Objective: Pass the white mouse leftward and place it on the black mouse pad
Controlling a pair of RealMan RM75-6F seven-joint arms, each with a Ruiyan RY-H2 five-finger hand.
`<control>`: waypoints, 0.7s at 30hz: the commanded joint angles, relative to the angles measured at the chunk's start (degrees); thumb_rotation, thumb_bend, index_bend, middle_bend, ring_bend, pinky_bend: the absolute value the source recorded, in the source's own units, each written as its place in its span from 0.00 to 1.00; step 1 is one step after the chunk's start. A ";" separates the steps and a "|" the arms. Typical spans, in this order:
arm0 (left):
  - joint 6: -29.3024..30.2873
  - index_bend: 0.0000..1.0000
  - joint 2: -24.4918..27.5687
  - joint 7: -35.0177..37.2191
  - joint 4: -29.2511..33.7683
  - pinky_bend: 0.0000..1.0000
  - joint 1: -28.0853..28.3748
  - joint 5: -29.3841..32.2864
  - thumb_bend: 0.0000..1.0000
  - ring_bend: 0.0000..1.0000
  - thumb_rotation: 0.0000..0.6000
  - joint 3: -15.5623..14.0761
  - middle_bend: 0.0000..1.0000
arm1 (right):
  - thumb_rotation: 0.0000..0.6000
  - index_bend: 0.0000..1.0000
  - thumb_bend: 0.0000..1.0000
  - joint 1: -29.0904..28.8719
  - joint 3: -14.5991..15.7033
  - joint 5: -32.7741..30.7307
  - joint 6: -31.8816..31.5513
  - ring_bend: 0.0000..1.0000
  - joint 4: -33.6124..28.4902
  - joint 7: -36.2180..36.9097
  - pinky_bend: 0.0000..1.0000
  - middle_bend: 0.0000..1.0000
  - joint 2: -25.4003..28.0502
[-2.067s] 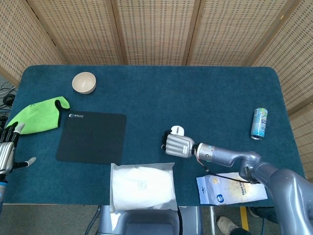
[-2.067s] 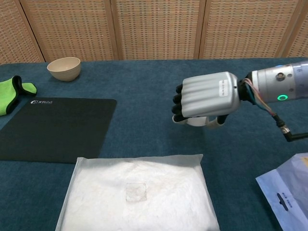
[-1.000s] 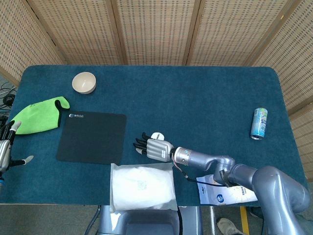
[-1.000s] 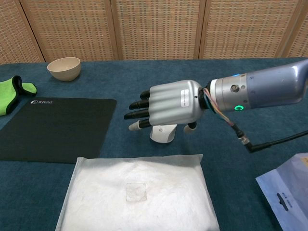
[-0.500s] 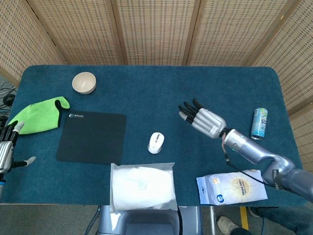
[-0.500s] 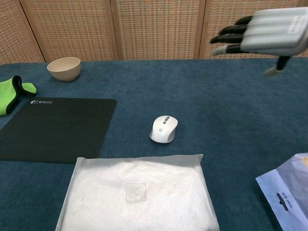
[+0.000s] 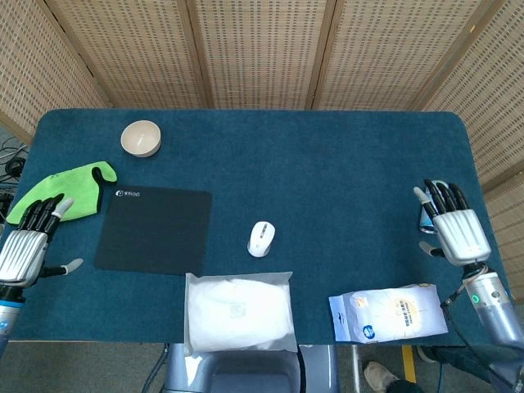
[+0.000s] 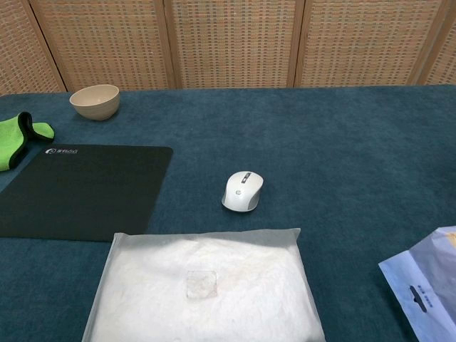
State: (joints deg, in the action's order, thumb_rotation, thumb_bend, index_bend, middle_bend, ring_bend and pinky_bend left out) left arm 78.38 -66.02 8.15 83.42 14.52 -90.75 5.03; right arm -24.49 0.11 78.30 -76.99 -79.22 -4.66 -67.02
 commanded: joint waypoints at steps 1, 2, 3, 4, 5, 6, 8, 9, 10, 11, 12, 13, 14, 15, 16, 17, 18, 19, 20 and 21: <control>4.37 0.00 0.07 7.62 -5.35 0.00 6.14 -13.78 0.00 0.00 1.00 -1.89 0.00 | 1.00 0.00 0.00 5.31 -0.35 -1.74 -6.11 0.00 -4.99 -2.39 0.01 0.00 0.12; 4.66 0.00 0.21 8.41 -6.01 0.00 7.12 -15.37 0.00 0.00 1.00 -2.12 0.00 | 1.00 0.00 0.00 5.95 -0.42 -1.54 -7.25 0.00 -5.43 -3.88 0.00 0.00 -0.23; 4.90 0.00 0.25 8.41 -6.30 0.00 7.78 -16.41 0.00 0.00 1.00 -2.16 0.00 | 1.00 0.00 0.00 6.31 -0.48 -1.35 -7.87 0.00 -5.70 -4.53 0.00 0.00 -0.44; 5.10 0.00 0.27 8.03 -6.56 0.00 8.46 -17.46 0.01 0.00 1.00 -2.15 0.00 | 1.00 0.00 0.00 6.69 -0.54 -1.16 -8.48 0.00 -6.04 -4.94 0.00 0.00 -0.65; 5.50 0.00 0.16 6.69 -6.92 0.00 9.97 -19.66 0.01 0.00 1.00 -1.96 0.00 | 1.00 0.00 0.00 7.42 -0.67 -0.85 -9.43 0.00 -6.80 -5.09 0.00 0.00 -1.02; 5.85 0.00 -0.18 5.06 -7.08 0.00 12.24 -22.73 0.01 0.00 1.00 -1.56 0.00 | 1.00 0.00 0.00 8.14 -0.61 -0.36 -10.08 0.00 -7.73 -4.39 0.00 0.00 -1.15; 5.09 0.00 -0.52 4.15 -7.51 0.00 15.54 -26.10 0.03 0.00 1.00 -1.36 0.00 | 1.00 0.00 0.00 8.89 -0.46 0.32 -10.40 0.00 -8.42 -3.82 0.00 0.00 -0.86; 4.34 0.00 -0.69 3.97 -8.21 0.00 17.80 -28.17 0.05 0.00 1.00 -1.37 0.00 | 1.00 0.00 0.00 9.24 -0.48 0.69 -10.50 0.00 -8.62 -3.52 0.00 0.00 -0.61; 3.91 0.00 -0.90 3.67 -9.10 0.00 19.53 -29.83 0.07 0.00 1.00 -1.34 0.00 | 1.00 0.00 0.00 9.49 -0.55 0.89 -10.57 0.00 -8.67 -3.27 0.00 0.00 -0.47; 3.73 0.00 -1.14 3.54 -10.08 0.00 20.87 -31.05 0.10 0.00 1.00 -1.41 0.00 | 1.00 0.00 0.00 9.70 -0.65 1.08 -10.59 0.00 -8.68 -3.02 0.00 0.00 -0.37; 3.44 0.00 -1.54 2.92 -11.49 0.00 22.57 -32.76 0.11 0.00 1.00 -1.40 0.00 | 1.00 0.00 0.00 9.94 -0.75 1.23 -10.63 0.00 -8.63 -2.59 0.00 0.00 -0.31; 2.50 0.00 -2.17 1.62 -13.49 0.00 24.95 -35.11 0.12 0.00 1.00 -1.37 0.00 | 1.00 0.00 0.00 10.14 -0.76 1.45 -10.52 0.00 -8.47 -2.03 0.00 0.00 -0.14; 1.45 0.00 -3.16 1.10 -15.85 0.00 27.42 -36.91 0.13 0.00 1.00 -1.51 0.00 | 1.00 0.00 0.00 10.29 -0.74 1.88 -10.26 0.00 -8.17 -1.48 0.00 0.00 0.23; 0.96 0.00 -3.99 0.97 -17.57 0.00 29.06 -38.07 0.13 0.00 1.00 -1.72 0.00 | 1.00 0.00 0.00 10.42 -0.84 2.03 -10.16 0.00 -8.03 -1.14 0.00 0.00 0.41; 0.56 0.00 -4.92 0.94 -19.32 0.00 30.64 -39.12 0.14 0.00 1.00 -1.98 0.00 | 1.00 0.00 0.00 10.52 -0.92 2.25 -10.03 0.00 -7.89 -0.71 0.00 0.00 0.54; 0.33 0.00 -5.87 1.05 -20.99 0.00 31.93 -39.82 0.14 0.00 1.00 -2.26 0.00 | 1.00 0.00 0.00 10.58 -0.98 2.47 -9.82 0.00 -7.73 -0.25 0.00 0.00 0.68; 0.13 0.00 -6.85 1.02 -22.64 0.00 33.15 -40.49 0.15 0.00 1.00 -2.58 0.00 | 1.00 0.00 0.00 10.65 -1.04 2.66 -9.59 0.00 -7.59 0.20 0.00 0.00 0.81; -0.13 0.00 -7.94 0.93 -24.42 0.00 34.48 -41.24 0.16 0.00 1.00 -2.90 0.00 | 1.00 0.00 0.00 10.71 -1.10 2.80 -9.34 0.00 -7.47 0.62 0.00 0.00 0.98; -0.34 0.00 -9.14 0.80 -26.31 0.00 35.80 -41.98 0.16 0.00 1.00 -3.25 0.00 | 1.00 0.00 0.00 10.77 -1.21 2.86 -9.12 0.00 -7.33 1.00 0.00 0.00 1.13; -0.48 0.00 -10.40 0.64 -28.29 0.00 37.04 -42.63 0.17 0.00 1.00 -3.61 0.00 | 1.00 0.00 0.00 10.86 -1.38 2.84 -8.97 0.00 -7.24 1.36 0.00 0.00 1.27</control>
State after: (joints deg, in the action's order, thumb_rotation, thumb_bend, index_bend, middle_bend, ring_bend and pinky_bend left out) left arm 79.15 -72.81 9.61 60.06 47.50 -130.69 2.56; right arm -13.76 -1.09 81.06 -86.18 -86.63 -3.62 -65.95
